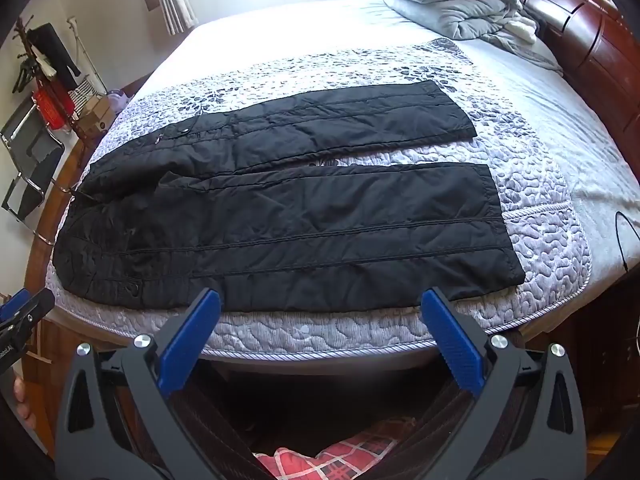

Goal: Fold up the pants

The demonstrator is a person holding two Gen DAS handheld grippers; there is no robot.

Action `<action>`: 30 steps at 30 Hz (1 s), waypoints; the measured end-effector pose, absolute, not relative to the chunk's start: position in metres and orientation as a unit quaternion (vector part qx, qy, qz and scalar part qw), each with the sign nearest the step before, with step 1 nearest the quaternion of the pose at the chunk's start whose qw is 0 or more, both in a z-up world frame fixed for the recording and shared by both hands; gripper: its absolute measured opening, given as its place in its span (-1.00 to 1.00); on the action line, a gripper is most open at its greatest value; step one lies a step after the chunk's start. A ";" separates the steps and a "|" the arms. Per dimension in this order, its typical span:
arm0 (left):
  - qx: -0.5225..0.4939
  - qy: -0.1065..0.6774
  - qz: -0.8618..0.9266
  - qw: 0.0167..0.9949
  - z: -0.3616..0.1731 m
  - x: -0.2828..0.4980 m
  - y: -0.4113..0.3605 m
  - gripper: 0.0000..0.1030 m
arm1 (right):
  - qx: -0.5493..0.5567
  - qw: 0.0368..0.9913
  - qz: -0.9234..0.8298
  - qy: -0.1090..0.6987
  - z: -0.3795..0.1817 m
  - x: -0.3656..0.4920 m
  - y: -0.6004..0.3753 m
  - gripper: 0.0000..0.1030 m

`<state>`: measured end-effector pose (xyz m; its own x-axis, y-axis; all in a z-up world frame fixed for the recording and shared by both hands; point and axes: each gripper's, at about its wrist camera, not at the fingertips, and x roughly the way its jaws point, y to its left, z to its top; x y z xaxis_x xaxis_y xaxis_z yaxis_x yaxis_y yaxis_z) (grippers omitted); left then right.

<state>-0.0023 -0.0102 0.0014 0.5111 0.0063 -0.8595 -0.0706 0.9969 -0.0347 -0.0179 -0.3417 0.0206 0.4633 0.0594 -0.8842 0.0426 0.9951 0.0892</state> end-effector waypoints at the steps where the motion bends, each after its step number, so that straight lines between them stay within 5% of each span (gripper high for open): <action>1: -0.033 0.493 0.018 0.869 0.006 0.000 -0.005 0.93 | 0.049 0.854 0.004 0.518 0.022 -0.019 -0.344 0.95; 30: -0.031 0.480 0.018 0.876 0.018 0.002 -0.002 0.93 | 0.050 0.851 -0.008 0.523 0.018 -0.013 -0.351 0.95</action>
